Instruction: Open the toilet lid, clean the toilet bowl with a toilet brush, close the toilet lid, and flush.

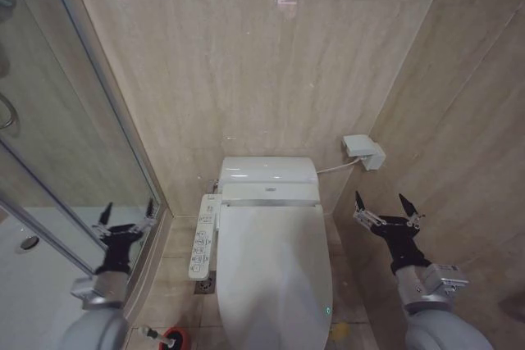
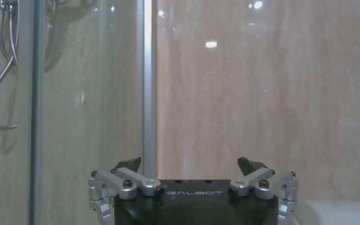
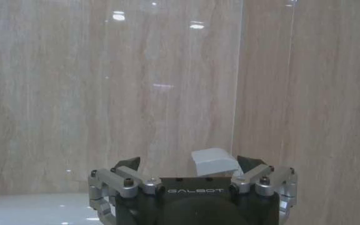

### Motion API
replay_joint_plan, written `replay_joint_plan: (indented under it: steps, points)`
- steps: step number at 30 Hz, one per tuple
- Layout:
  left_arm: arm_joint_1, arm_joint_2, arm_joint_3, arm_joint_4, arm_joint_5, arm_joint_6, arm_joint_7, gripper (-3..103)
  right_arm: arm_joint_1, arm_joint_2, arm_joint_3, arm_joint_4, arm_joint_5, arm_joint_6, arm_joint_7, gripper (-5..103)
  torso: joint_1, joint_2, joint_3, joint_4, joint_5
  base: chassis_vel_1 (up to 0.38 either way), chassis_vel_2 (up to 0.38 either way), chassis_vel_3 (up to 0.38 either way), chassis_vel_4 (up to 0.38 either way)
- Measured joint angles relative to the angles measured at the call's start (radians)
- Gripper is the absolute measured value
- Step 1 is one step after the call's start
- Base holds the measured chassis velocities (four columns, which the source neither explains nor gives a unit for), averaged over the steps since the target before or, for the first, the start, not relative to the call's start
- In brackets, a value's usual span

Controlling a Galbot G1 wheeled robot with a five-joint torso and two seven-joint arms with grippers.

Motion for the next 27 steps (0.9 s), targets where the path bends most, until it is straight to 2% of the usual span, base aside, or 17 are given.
replay_joint_plan:
  steps: [2,3,6,7,11,12,16,17,20,27]
  points:
    - [-0.046,0.060,0.004,0.049,-0.036,-0.007,0.009,100,0.000,0.000,0.000,0.000,0.000,0.000,0.000,100,0.000,0.000,0.000,0.0000,0.0000,0.000,0.000,0.000,0.000]
    - [-0.046,0.060,0.004,0.049,-0.036,-0.007,0.009,100,0.000,0.000,0.000,0.000,0.000,0.000,0.000,100,0.000,0.000,0.000,0.0000,0.0000,0.000,0.000,0.000,0.000]
    - [-0.098,0.129,0.030,0.096,-0.066,-0.014,0.042,100,0.000,0.000,0.000,0.000,0.000,0.000,0.000,100,0.000,0.000,0.000,-0.0005,-0.0002,0.000,0.000,0.000,0.000]
    - [-0.098,0.129,0.030,0.096,-0.066,-0.014,0.042,100,0.000,0.000,0.000,0.000,0.000,0.000,0.000,100,0.000,0.000,0.000,-0.0005,-0.0002,0.000,0.000,0.000,0.000]
    - [-0.171,0.207,0.085,0.170,-0.143,-0.037,0.121,100,0.000,0.000,0.000,0.000,0.000,0.000,0.000,100,0.000,0.000,0.000,-0.0003,-0.0001,0.000,0.000,0.000,0.000]
    - [-0.171,0.207,0.085,0.170,-0.143,-0.037,0.121,100,0.000,0.000,0.000,0.000,0.000,0.000,0.000,100,0.000,0.000,0.000,-0.0003,-0.0001,0.000,0.000,0.000,0.000]
    - [-0.268,0.258,0.128,0.299,-0.169,-0.089,0.199,100,0.000,0.000,0.000,0.000,0.000,0.000,0.000,100,0.000,0.000,0.000,-0.0003,-0.0001,0.000,0.000,0.000,0.000]
    - [-0.268,0.258,0.128,0.299,-0.169,-0.089,0.199,100,0.000,0.000,0.000,0.000,0.000,0.000,0.000,100,0.000,0.000,0.000,-0.0003,-0.0001,0.000,0.000,0.000,0.000]
    - [-0.363,0.286,0.183,0.387,-0.193,-0.124,0.241,97,0.000,0.000,0.000,0.000,0.000,0.000,0.000,100,0.000,0.000,0.000,-0.0001,0.0001,0.000,0.000,0.000,0.000]
    - [-0.513,0.277,0.291,0.489,-0.202,-0.162,0.262,97,0.000,0.000,0.000,0.000,0.000,0.000,0.000,100,0.000,0.000,0.000,-0.0005,0.0004,0.000,0.000,0.000,0.000]
